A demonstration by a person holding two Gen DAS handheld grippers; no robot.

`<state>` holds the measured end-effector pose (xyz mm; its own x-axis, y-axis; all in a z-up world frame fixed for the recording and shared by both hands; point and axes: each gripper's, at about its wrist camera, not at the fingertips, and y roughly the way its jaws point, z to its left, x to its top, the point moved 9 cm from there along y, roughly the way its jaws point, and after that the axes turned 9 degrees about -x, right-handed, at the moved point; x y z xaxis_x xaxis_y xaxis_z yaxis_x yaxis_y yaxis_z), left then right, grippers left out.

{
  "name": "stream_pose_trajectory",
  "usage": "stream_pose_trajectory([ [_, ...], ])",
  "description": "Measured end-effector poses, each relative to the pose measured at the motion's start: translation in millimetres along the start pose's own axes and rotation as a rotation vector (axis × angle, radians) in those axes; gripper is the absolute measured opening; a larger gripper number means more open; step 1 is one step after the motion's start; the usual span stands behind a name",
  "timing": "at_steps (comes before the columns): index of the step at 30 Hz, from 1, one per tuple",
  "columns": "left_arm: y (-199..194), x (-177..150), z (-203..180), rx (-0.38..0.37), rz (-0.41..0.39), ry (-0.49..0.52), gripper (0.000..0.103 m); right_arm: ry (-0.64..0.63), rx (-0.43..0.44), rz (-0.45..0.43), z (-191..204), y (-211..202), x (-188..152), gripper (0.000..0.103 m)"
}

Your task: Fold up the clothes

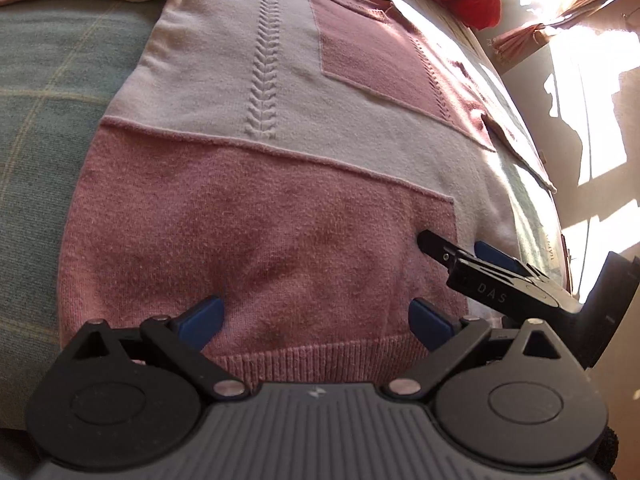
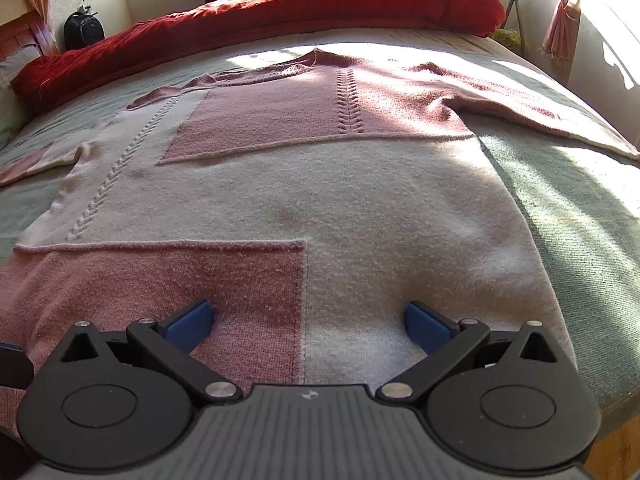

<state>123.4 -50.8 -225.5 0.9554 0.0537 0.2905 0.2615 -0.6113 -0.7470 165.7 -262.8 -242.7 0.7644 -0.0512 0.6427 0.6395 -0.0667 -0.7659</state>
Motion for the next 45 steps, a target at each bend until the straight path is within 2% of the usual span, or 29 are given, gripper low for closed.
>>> stream_pose_trajectory([
  [3, -10.8, -10.5, -5.7, 0.013, 0.015, 0.050, 0.099, 0.003, 0.002, -0.004, -0.2, -0.1, -0.5, 0.103],
  [7, -34.3, 21.4, -0.9, 0.029, -0.124, 0.057, 0.099, 0.003, -0.003, -0.006, 0.2, -0.3, -0.7, 0.103],
  [8, -35.8, 32.1, 3.8, 0.011, -0.141, 0.036, 0.099, 0.003, -0.005, -0.005, 0.6, -0.2, -0.5, 0.103],
  [10, -30.5, 45.3, 15.8, 0.004, -0.134, -0.021, 0.099, 0.004, -0.011, -0.004, 1.0, 0.0, -0.5, 0.103],
  [13, -18.9, 47.3, 33.8, 0.060, -0.123, -0.040, 0.099, -0.006, -0.014, -0.006, 1.4, -0.5, -1.3, 0.103],
  [17, -18.0, 41.8, 37.8, 0.054, -0.154, -0.030, 0.100, -0.027, 0.009, 0.008, 1.0, -8.7, 0.1, 0.103],
  [21, -19.1, 43.4, 40.1, 0.050, -0.167, -0.061, 0.101, -0.050, 0.102, -0.026, 15.1, -29.0, 9.3, 0.103],
  [24, -16.2, 45.0, 38.4, 0.070, -0.157, -0.057, 0.102, -0.137, 0.148, -0.006, 40.2, -30.4, 8.2, 0.103],
  [27, -14.9, 43.2, 36.5, 0.084, -0.153, -0.029, 0.102, -0.300, 0.085, 0.046, 55.9, -21.4, -10.4, 0.103],
  [29, -16.3, 42.0, 37.3, 0.071, -0.161, -0.024, 0.102, -0.344, 0.056, 0.058, 50.5, -20.8, -20.5, 0.103],
  [34, -20.4, 41.8, 41.3, 0.022, -0.181, -0.040, 0.102, -0.280, 0.054, 0.119, 21.8, -32.3, -28.0, 0.103],
  [38, -18.2, 41.5, 39.9, 0.029, -0.169, -0.020, 0.102, -0.217, 0.017, 0.054, 10.4, -40.1, -4.2, 0.103],
  [41, -17.3, 40.9, 39.3, 0.033, -0.162, -0.008, 0.102, -0.182, -0.028, 0.081, 7.4, -23.1, 8.1, 0.103],
  [45, -17.5, 39.8, 39.3, 0.027, -0.154, 0.006, 0.102, -0.133, -0.024, 0.119, 8.7, -2.6, 2.0, 0.103],
])
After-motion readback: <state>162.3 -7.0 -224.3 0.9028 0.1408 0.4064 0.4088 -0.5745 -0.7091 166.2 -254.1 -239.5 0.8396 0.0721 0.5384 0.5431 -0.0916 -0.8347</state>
